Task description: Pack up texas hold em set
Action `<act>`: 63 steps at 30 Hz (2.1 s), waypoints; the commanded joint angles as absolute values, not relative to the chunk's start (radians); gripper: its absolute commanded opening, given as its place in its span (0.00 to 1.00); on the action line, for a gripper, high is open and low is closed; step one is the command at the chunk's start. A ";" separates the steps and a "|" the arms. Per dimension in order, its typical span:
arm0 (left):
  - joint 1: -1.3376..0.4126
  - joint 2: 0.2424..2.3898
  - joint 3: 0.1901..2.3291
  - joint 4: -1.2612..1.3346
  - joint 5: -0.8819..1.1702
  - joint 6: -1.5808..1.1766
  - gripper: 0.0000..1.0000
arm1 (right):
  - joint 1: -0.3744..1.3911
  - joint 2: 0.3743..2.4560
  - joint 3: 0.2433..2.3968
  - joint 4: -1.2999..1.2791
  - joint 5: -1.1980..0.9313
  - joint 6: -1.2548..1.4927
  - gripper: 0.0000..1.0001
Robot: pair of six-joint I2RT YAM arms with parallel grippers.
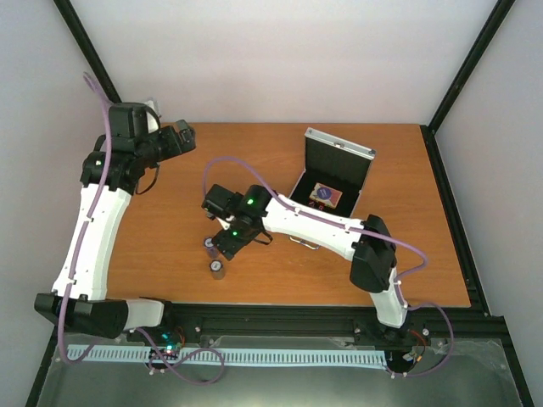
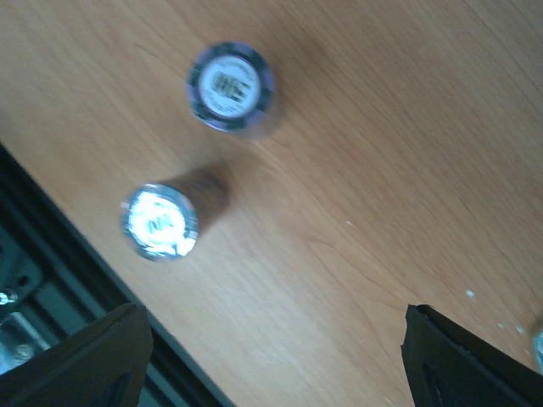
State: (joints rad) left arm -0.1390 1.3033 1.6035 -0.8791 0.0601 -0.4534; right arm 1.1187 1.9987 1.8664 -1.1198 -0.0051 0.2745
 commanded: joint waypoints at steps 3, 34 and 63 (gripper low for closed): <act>-0.133 1.248 1.673 -0.910 0.036 -0.470 1.00 | 1.189 2.133 2.020 -1.173 -0.075 0.306 0.82; -0.133 1.132 1.682 -0.919 -0.019 -0.439 1.00 | 1.238 2.372 2.157 -1.203 -0.053 0.342 0.62; -0.133 1.113 1.613 -0.909 -0.009 -0.436 1.00 | 1.168 2.125 2.028 -1.253 0.205 0.324 0.17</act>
State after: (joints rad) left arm -0.1390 1.1267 1.6203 -0.9169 -0.0185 -0.4480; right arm 1.2045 2.2612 2.0197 -1.2171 0.0742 0.3187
